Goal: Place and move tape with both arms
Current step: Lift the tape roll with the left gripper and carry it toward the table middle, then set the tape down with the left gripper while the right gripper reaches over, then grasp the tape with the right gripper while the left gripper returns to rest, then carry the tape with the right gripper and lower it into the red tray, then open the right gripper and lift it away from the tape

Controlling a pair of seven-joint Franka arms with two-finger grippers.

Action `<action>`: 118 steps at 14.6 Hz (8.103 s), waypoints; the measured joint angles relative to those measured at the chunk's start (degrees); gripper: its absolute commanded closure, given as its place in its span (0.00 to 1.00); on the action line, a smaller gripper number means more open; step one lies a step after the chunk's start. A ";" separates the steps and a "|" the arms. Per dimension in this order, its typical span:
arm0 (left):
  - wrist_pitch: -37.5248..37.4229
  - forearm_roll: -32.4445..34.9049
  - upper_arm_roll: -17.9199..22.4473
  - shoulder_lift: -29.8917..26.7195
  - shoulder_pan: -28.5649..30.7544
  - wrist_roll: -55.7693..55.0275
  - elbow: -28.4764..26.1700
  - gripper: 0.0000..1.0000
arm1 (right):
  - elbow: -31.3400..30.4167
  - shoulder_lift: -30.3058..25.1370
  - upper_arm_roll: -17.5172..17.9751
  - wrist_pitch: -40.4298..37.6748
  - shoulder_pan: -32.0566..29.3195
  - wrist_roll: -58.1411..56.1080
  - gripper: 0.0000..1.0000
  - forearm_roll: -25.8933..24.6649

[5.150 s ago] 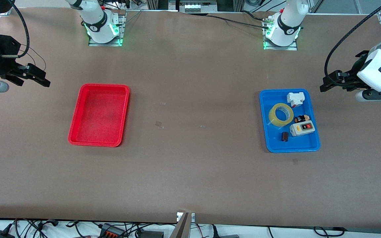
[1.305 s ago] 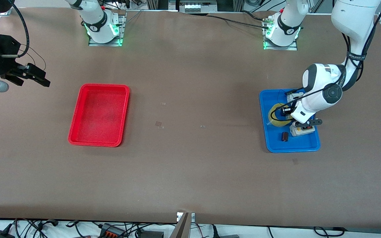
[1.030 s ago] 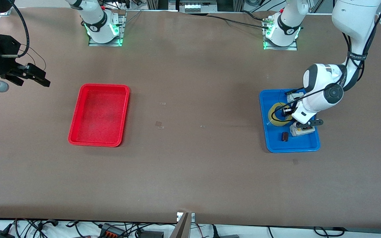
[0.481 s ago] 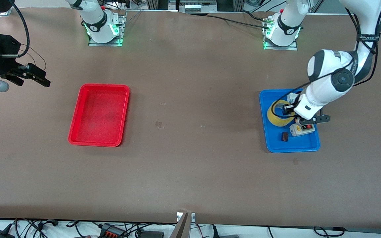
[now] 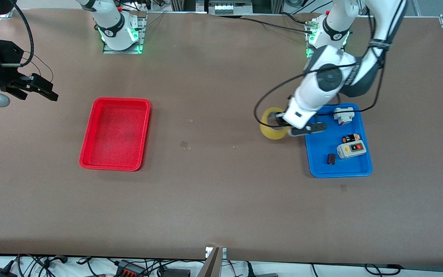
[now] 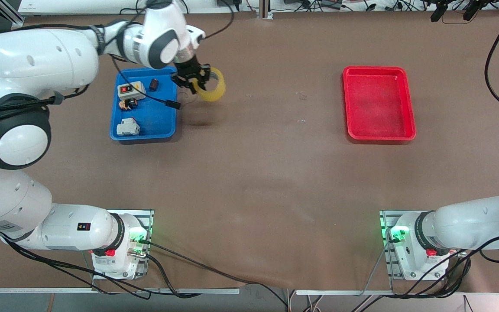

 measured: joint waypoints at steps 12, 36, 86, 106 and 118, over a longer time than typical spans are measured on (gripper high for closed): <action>0.09 16.30 1.42 28.53 -18.57 -30.08 26.55 0.95 | -0.06 0.52 -0.08 0.00 -0.31 0.00 0.02 0.00; -2.27 16.62 3.58 32.36 -22.73 -33.61 34.79 0.00 | -0.11 1.12 0.35 1.10 3.62 1.25 0.02 0.19; -42.65 -2.53 24.14 -8.29 2.39 37.16 31.47 0.00 | -0.56 33.08 -0.39 36.07 34.72 33.66 1.00 0.38; -42.57 -0.72 22.69 -8.38 1.83 37.71 30.43 0.00 | -35.35 10.20 -0.85 42.36 3.56 1.46 0.98 0.36; -42.57 -0.72 22.85 -9.62 3.51 37.68 30.46 0.00 | -35.67 19.74 -0.84 52.58 1.62 -1.35 0.22 0.36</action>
